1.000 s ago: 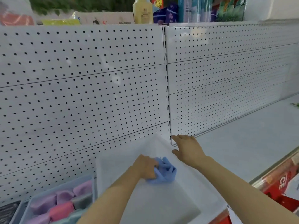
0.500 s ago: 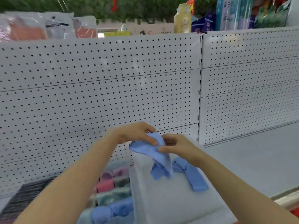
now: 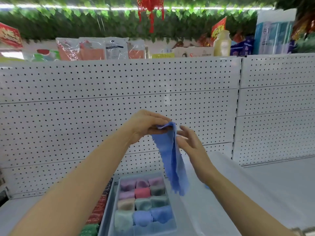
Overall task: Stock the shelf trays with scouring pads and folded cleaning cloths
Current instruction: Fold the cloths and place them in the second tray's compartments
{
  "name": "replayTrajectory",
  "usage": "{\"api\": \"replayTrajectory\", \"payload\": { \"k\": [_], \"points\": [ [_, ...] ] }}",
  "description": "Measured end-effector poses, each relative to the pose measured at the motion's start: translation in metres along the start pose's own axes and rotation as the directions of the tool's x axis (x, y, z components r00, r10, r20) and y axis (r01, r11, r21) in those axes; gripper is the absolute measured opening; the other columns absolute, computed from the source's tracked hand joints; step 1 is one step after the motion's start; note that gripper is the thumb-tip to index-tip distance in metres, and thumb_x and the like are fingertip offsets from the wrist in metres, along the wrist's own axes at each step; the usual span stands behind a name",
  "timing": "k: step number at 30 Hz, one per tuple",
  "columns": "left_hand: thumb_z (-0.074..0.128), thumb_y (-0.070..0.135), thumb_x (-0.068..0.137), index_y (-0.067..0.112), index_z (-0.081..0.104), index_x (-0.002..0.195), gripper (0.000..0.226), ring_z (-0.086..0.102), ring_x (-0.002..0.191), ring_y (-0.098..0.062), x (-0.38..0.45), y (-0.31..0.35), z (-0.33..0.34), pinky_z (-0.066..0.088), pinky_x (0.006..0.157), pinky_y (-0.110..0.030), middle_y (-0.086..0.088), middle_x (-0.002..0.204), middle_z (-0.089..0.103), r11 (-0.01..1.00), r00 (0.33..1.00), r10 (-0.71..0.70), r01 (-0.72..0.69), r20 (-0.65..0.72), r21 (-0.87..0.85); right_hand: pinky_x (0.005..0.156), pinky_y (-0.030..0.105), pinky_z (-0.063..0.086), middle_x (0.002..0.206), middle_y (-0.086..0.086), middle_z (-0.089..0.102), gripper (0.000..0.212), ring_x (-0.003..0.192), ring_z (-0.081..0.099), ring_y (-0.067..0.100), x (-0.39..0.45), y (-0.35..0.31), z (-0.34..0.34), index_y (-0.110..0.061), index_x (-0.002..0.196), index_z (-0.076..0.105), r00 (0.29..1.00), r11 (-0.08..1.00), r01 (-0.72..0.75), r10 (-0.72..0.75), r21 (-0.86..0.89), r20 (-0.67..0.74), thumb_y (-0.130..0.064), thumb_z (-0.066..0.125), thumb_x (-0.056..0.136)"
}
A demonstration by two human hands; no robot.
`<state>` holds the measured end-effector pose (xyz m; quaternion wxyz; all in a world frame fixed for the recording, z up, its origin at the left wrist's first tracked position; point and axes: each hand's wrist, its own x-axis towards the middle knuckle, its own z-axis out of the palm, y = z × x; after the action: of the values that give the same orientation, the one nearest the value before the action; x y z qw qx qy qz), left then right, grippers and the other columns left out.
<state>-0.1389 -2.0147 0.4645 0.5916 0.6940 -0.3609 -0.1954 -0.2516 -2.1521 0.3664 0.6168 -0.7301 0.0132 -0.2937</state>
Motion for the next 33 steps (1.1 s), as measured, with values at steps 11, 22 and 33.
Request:
{"api": "replayTrajectory", "payload": {
  "k": [11,22,33],
  "points": [
    [0.080,0.013,0.073,0.010,0.072,0.080,0.010,0.051,0.059,-0.022,-0.029,-0.002,-0.041,0.042,0.059,-0.027,-0.007,0.064,0.061,0.866,0.988,0.121,-0.057,-0.097,0.497,0.058,0.029,0.032,0.062,0.009,0.048,0.025,0.061,0.038,0.013,0.014,-0.020,0.036,0.000,0.073,0.060,0.964,0.991,0.111,-0.127,-0.079,-0.234,-0.018,0.059,0.091],
    [0.069,0.018,0.086,-0.008,0.063,0.085,0.027,0.070,0.057,-0.017,-0.034,-0.016,-0.036,0.057,0.055,-0.024,-0.012,0.071,0.066,0.927,0.975,0.078,0.005,-0.207,0.374,0.059,0.033,0.023,0.056,0.006,0.029,0.041,0.060,0.026,0.019,0.019,-0.016,0.050,-0.006,0.056,0.035,0.940,0.993,0.064,-0.093,-0.100,-0.329,-0.017,0.063,0.084],
    [0.087,0.040,0.065,0.009,0.071,0.088,0.041,0.073,0.081,-0.018,-0.033,-0.025,-0.017,0.062,0.070,-0.032,-0.009,0.085,0.073,0.975,0.910,0.178,-0.113,-0.375,0.189,0.065,0.056,0.054,0.061,0.020,0.059,0.026,0.057,0.055,0.028,0.042,-0.027,0.067,-0.001,0.067,0.061,0.962,0.926,0.137,-0.209,-0.352,-0.175,-0.016,0.053,0.086]
  ]
}}
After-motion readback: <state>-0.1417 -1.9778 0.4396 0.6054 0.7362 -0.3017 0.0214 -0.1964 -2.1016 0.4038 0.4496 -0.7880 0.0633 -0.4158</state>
